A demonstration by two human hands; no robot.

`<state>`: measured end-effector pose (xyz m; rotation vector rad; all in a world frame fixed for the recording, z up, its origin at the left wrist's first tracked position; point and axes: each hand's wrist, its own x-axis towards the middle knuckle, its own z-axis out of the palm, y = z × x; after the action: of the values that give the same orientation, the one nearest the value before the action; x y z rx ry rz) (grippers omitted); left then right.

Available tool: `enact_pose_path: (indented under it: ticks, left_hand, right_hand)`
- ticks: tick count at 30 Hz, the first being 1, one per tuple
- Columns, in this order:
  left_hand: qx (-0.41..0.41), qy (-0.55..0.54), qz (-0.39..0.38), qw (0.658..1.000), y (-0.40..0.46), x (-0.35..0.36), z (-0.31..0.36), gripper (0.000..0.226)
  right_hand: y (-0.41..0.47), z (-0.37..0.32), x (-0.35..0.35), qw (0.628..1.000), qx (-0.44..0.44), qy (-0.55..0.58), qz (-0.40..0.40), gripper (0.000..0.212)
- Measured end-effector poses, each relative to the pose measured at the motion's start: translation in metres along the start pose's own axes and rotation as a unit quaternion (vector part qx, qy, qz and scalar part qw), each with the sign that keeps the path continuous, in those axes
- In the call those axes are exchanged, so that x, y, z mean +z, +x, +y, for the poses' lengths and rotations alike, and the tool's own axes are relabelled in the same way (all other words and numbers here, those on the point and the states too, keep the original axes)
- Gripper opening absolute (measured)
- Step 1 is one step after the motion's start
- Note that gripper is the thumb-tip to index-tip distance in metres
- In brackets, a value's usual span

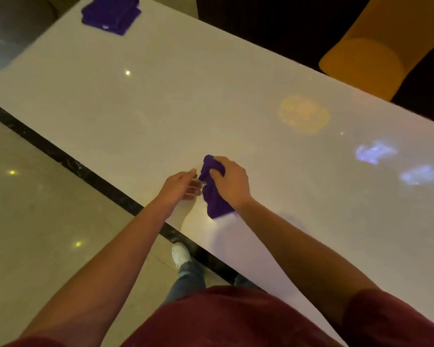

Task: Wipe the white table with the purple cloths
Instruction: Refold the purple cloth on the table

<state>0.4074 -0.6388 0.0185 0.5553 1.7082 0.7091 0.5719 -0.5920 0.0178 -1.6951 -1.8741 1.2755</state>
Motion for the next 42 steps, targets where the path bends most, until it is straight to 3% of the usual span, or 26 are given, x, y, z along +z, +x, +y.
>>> enact_pose_path:
  ticks: [7,11,13,17,18,20,22,24,28,30,35,37,42]
  left_hand:
    - [0.104,-0.086,-0.084,0.987,-0.02,-0.107,0.052,0.049]
    - [0.126,-0.128,-0.111,0.977,-0.022,-0.163,0.071,0.05]
    - [0.133,-0.152,-0.072,0.977,-0.014,-0.185,0.08,0.05]
    - [0.141,-0.2,-0.044,0.969,0.012,-0.223,0.101,0.042]
    - [0.142,-0.212,-0.056,0.965,0.017,-0.23,0.106,0.042]
    - [0.142,-0.221,-0.086,0.961,0.028,-0.244,0.12,0.045]
    - [0.148,-0.188,-0.105,0.965,0.044,-0.257,0.135,0.045]
    - [0.168,-0.129,-0.083,0.974,0.064,-0.269,0.152,0.042]
    - [0.214,-0.029,0.011,0.976,0.112,-0.295,0.189,0.044]
    - [0.237,-0.004,0.035,0.971,0.134,-0.307,0.206,0.041]
    - [0.305,0.065,0.091,0.946,0.179,-0.333,0.248,0.023]
    - [0.291,0.043,0.071,0.953,0.193,-0.342,0.264,0.013]
    - [0.239,-0.028,-0.025,0.97,0.226,-0.361,0.296,0.038]
  right_hand:
    - [0.013,-0.143,0.042,0.97,0.032,0.228,0.079,0.031]
    - [0.015,-0.209,0.063,0.907,0.089,0.412,0.013,0.036]
    - [0.019,-0.224,0.071,0.901,0.065,0.43,0.002,0.035]
    - [0.053,-0.228,0.078,0.927,0.091,0.351,0.095,0.03]
    - [0.061,-0.225,0.08,0.931,0.121,0.335,0.077,0.038]
    - [0.081,-0.222,0.09,0.91,0.161,0.381,-0.033,0.059]
    - [0.103,-0.226,0.11,0.858,0.141,0.47,-0.152,0.073]
    - [0.13,-0.241,0.136,0.803,0.11,0.551,-0.199,0.081]
    - [0.192,-0.276,0.174,0.785,0.092,0.598,-0.135,0.082]
    - [0.223,-0.289,0.182,0.784,0.092,0.596,-0.144,0.076]
    - [0.28,-0.312,0.185,0.788,0.092,0.604,-0.073,0.049]
    - [0.293,-0.315,0.179,0.788,0.09,0.607,-0.048,0.047]
    - [0.314,-0.307,0.162,0.768,0.093,0.633,0.023,0.052]
